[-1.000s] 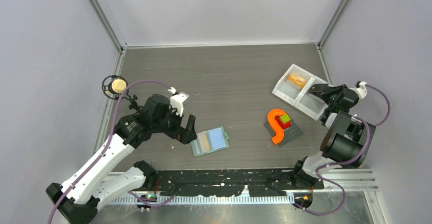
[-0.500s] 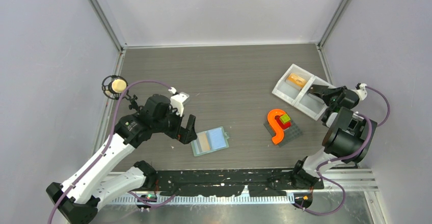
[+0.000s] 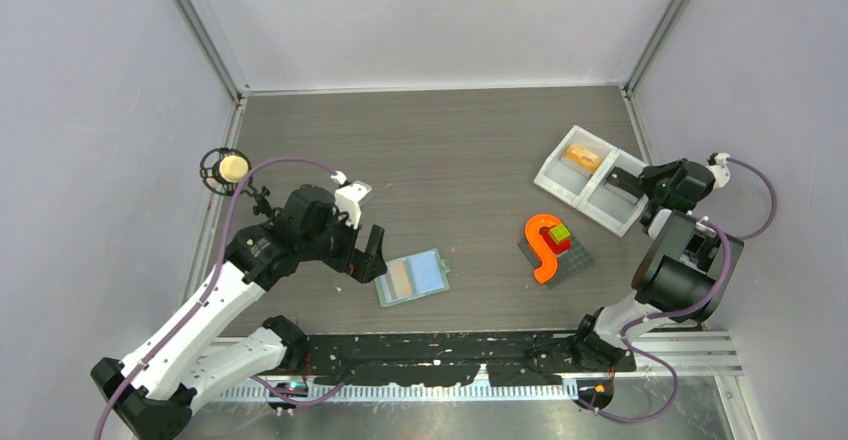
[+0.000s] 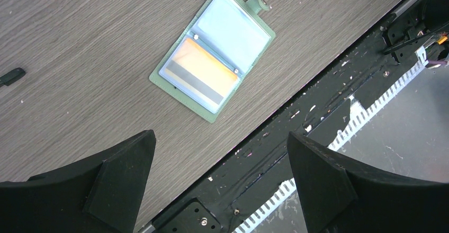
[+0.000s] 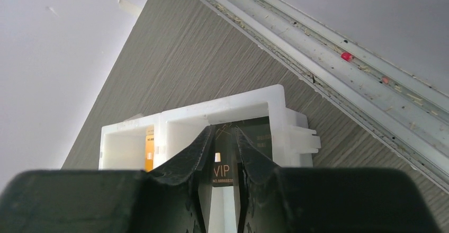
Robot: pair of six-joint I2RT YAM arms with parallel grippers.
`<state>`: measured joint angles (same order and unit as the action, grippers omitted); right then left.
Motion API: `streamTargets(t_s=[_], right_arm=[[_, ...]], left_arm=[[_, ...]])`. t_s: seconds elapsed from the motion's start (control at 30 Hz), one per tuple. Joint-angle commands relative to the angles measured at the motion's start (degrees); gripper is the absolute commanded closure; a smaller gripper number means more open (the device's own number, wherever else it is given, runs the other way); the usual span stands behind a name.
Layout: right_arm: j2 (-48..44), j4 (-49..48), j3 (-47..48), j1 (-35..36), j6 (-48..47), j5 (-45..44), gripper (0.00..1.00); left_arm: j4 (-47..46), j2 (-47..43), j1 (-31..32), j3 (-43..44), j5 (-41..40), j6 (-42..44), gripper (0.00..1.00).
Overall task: Take the credit cards out of the card holder
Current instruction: Place the credit card in the storage box, then remove the credit card from the card holder.
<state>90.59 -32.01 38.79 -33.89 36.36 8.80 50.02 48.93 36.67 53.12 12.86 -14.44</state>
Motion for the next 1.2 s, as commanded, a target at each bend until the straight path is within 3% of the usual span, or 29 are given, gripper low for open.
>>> streamTargets(t_s=[0.0,0.27,0.47,0.63,0.7,0.9,1.0,1.17], right_arm=[[-3.40,8.89,5.17,-0.31,-0.26,-4.34,0.73],[-6.69,12.85,6.48,0.65,0.93,-1.51,0.73],[-12.57,24.99,9.68,7.40,-0.97,-0.82,0.72],[-18.65,32.25,11.57,19.49,-4.22,-1.91,0.69],[-20.22,34.72,11.73,23.93,-5.76,-1.04,0.68],[-24.66,41.80,10.78,39.05,-11.18,2.60,0.63],[-27.04,41.31,6.98,46.78,-10.14,4.33,0.61],[-31.84,32.00,-1.99,60.10,-2.82,4.79,0.60]], left_arm=[[-0.33,-0.01,-0.22,1.10,-0.26,0.99,0.01],[0.67,0.08,-0.24,1.74,-4.04,1.07,0.01],[1.77,0.50,-0.22,2.14,-10.50,-0.20,0.01],[3.08,1.27,-0.27,2.29,-15.10,-1.81,0.01],[4.34,1.90,-0.27,2.71,-16.14,-3.41,0.06],[1.60,-0.67,-0.25,-0.14,-11.54,-10.08,0.12],[-1.37,-1.38,-0.28,-3.36,-11.81,-13.81,0.15],[-6.90,0.75,-0.28,-8.75,-7.70,-19.84,0.23]])
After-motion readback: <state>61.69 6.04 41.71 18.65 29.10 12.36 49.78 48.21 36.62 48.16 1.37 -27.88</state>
